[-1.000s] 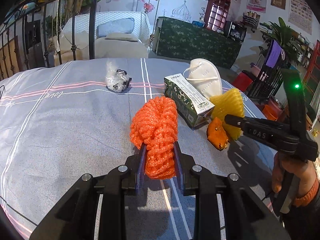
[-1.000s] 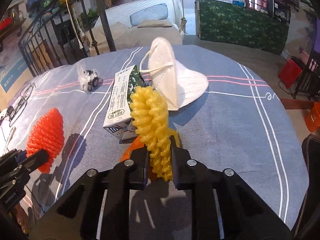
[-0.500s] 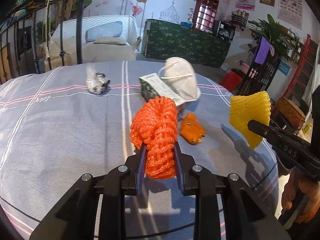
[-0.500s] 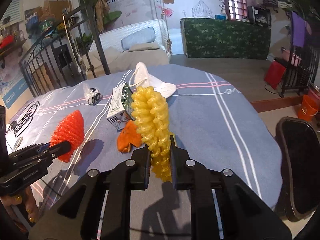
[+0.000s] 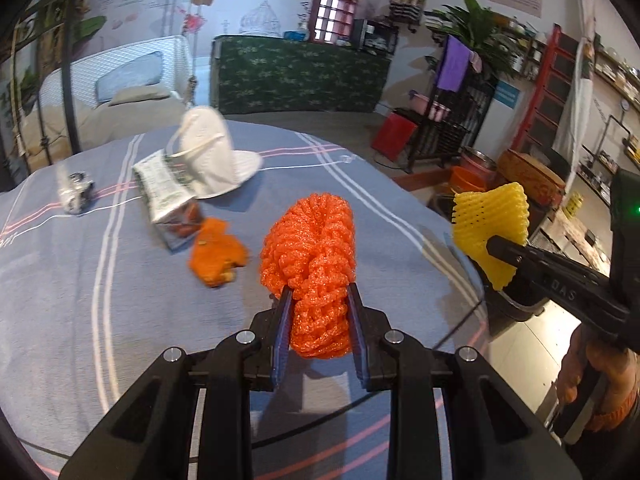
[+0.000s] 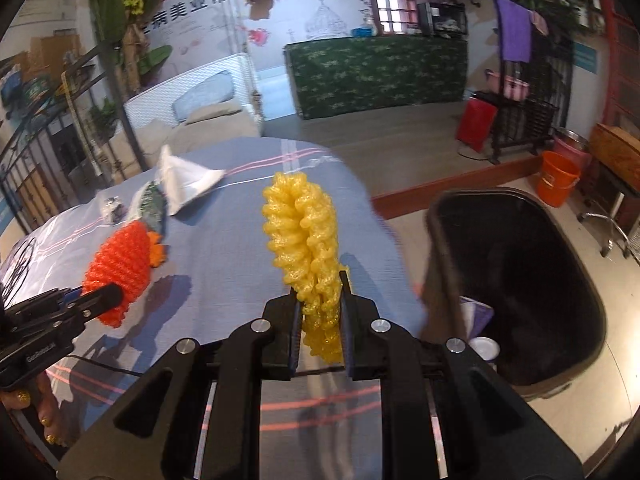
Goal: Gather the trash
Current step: 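Move the yellow net over the wastebasket and open the right tool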
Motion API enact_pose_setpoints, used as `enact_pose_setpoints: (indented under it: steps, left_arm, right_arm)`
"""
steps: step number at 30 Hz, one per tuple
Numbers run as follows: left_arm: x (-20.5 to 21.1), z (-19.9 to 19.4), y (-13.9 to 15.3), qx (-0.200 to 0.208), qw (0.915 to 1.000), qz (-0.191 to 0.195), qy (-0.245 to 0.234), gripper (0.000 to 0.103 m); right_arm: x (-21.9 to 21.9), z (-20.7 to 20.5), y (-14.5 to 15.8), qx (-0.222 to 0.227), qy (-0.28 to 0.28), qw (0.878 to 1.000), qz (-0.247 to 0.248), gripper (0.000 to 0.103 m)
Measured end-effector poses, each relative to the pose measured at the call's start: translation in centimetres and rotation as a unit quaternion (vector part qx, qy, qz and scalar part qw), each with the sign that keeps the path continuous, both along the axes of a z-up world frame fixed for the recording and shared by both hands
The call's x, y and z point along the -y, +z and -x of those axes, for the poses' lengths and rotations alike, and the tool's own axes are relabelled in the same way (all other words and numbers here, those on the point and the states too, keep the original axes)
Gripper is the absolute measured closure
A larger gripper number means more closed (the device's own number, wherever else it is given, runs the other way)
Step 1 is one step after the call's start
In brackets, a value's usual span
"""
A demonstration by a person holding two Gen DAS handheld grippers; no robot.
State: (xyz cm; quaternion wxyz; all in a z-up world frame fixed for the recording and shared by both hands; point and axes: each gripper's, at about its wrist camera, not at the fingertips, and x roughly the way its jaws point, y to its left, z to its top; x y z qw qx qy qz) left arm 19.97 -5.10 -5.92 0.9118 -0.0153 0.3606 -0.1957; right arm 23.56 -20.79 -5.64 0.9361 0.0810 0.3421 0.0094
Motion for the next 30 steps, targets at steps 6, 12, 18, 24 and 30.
enact_pose_setpoints:
  steps: [6,12,18,24,30]
  left_arm:
    - [4.1,-0.2,0.2,0.004,0.9989,-0.002,-0.046,0.077]
    - [7.4,-0.3,-0.1,0.003,0.9966,-0.003,-0.082,0.077]
    - [10.2,-0.6,-0.2,-0.004,0.9943,-0.003,-0.106,0.077]
    - [12.4,-1.0,-0.3,0.0,0.9916,-0.013,-0.129,0.077]
    - [14.5,-1.7,-0.6,-0.007,0.9886,-0.017,-0.149,0.077]
  right_arm:
    - [6.5,-0.8,-1.2,-0.017,-0.066,0.998,-0.002,0.086]
    - [12.1,-2.5,-4.4,-0.063,-0.109,0.992,-0.015,0.086]
    - [15.6,-4.1,-7.6,-0.106,-0.135,0.984,-0.038,0.086]
    - [16.6,-4.4,-9.7,-0.128,-0.142,0.981,-0.043,0.083]
    - [17.0,-3.7,-9.5,-0.115,-0.152,0.981,-0.04,0.043]
